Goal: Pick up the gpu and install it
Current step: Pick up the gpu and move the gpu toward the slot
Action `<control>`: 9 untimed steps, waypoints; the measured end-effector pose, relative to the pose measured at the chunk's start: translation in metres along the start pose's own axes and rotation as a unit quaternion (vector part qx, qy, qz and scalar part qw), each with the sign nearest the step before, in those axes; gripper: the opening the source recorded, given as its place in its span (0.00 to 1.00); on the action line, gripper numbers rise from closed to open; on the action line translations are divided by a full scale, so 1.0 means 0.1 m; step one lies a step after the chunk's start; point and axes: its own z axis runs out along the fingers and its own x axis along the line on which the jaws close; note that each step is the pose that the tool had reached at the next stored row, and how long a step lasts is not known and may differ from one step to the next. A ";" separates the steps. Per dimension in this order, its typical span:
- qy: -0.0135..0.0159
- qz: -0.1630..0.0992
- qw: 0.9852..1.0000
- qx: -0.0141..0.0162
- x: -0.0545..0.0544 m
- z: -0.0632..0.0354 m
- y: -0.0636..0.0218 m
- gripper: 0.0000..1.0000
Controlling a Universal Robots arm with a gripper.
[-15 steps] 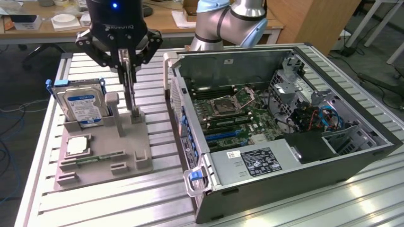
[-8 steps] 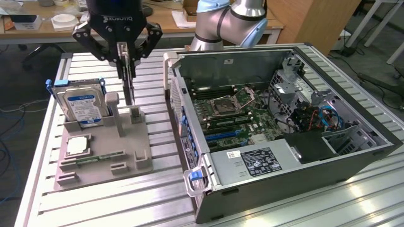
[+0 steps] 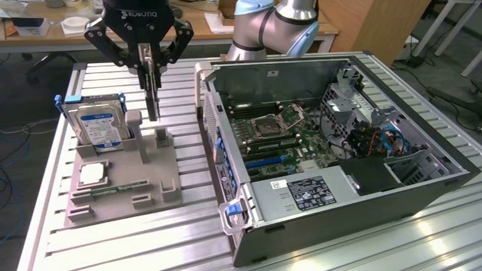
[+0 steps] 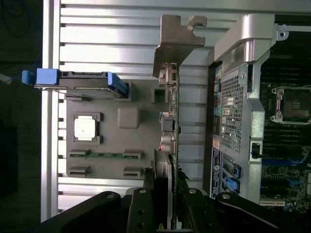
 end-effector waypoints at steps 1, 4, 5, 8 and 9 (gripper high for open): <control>0.000 0.000 1.000 0.000 0.00 0.000 0.000 0.27; 0.000 0.000 1.000 0.000 0.00 -0.001 0.000 0.27; 0.000 0.000 1.000 0.000 -0.01 -0.002 -0.001 0.27; 0.000 0.000 1.000 0.000 -0.02 -0.001 -0.001 0.27; 0.000 0.000 1.000 0.000 -0.03 -0.001 0.000 0.27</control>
